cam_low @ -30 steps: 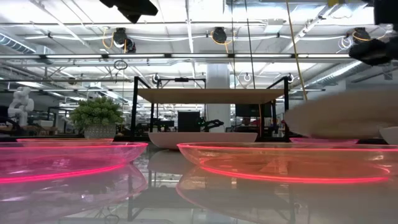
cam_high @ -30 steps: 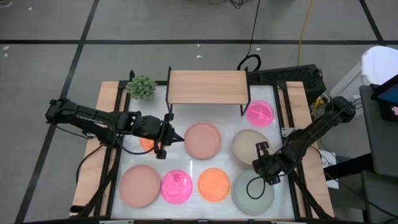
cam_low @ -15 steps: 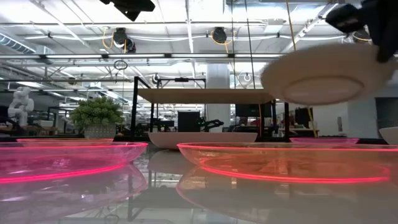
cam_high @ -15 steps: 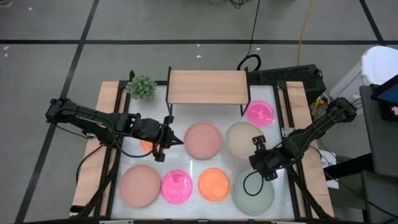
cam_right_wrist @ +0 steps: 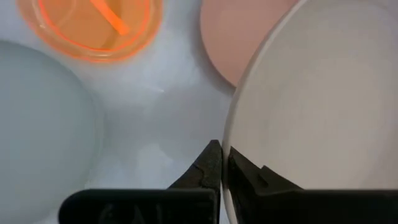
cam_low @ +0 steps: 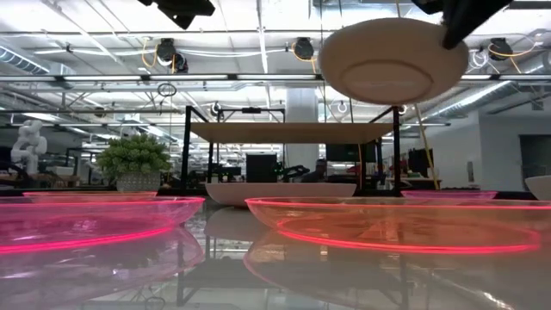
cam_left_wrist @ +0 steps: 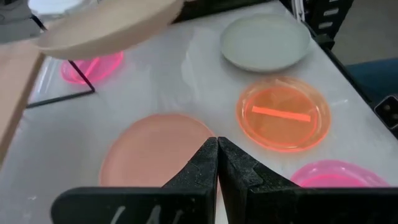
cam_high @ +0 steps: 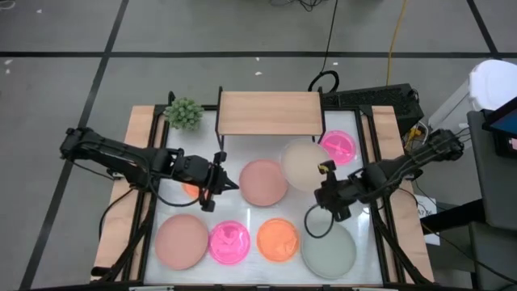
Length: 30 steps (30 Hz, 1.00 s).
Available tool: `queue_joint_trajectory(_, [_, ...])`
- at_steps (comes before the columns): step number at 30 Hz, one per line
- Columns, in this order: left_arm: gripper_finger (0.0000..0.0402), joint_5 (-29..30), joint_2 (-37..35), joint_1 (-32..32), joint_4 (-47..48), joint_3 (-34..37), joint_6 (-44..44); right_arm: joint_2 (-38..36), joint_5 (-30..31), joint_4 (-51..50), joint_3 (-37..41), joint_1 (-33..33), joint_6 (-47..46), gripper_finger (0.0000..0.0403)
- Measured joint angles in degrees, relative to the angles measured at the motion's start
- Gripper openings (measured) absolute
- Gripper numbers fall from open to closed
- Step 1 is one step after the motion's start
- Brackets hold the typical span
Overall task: Place and stack plates onto a shelf
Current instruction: Put the white plate on the shelf
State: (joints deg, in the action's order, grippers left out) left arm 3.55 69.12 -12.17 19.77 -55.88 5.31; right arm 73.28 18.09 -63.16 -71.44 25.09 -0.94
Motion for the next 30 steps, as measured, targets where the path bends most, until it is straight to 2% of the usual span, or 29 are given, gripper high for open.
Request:
queue_joint_trajectory(8, [0.0017,0.02,3.21,-0.45,-1.02,0.11,0.29,4.95,-0.23,-2.53,-6.88,-5.31,12.89,0.0])
queue_joint_trajectory(11, [0.0017,1.97,3.92,-0.45,-2.49,0.09,1.04,6.35,-0.25,-2.99,-9.2,-7.4,15.81,0.0])
queue_joint_trajectory(18, [0.0017,2.95,4.44,-0.38,-11.21,0.0,4.51,8.04,-2.34,-3.1,-10.71,-13.57,22.87,0.0])
queue_joint_trajectory(24, [0.0017,3.3,4.33,0.69,-12.52,-0.02,5.42,8.94,-3.38,-1.4,-10.71,-18.62,30.96,0.0])
queue_joint_trajectory(30, [0.0021,9.81,4.33,1.51,-14.08,-0.02,11.59,10.14,-3.41,2.53,-10.71,-22.6,37.09,0.0])
